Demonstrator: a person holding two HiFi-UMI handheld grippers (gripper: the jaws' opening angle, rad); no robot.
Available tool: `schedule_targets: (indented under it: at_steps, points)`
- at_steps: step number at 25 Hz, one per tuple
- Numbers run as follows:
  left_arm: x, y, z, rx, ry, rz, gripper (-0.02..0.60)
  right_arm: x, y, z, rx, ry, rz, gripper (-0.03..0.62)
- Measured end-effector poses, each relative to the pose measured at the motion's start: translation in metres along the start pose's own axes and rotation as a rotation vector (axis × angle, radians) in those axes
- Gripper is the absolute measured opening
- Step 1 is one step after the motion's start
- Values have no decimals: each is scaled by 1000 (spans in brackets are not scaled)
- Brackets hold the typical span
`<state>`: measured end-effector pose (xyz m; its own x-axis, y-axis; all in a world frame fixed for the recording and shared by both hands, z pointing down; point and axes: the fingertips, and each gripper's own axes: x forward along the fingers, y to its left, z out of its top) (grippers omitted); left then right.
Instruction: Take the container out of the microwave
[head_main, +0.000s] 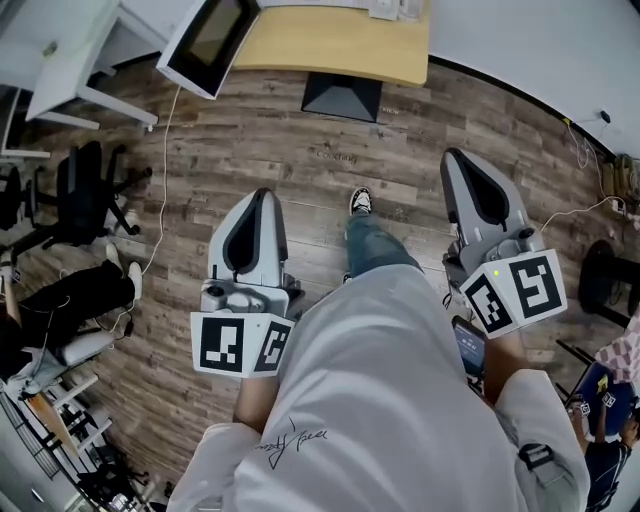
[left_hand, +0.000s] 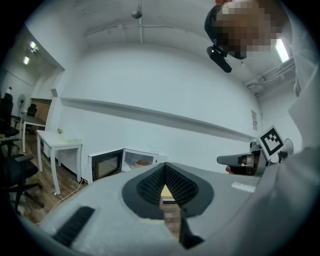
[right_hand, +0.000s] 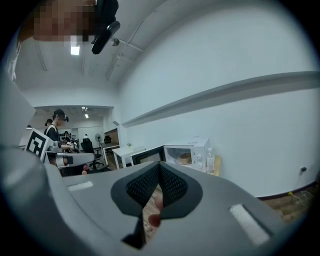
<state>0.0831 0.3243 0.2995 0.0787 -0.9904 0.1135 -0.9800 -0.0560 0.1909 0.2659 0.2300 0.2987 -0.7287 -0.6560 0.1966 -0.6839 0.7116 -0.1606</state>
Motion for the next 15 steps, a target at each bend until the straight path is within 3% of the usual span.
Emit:
schedule_targets:
  at_steps: [7, 15]
  points:
    - [74, 25, 29, 41, 7, -16, 8, 74, -30, 15, 23, 12, 29, 12]
    - [157, 39, 39, 75, 30, -64, 8, 133, -83, 38, 2, -5, -5, 12]
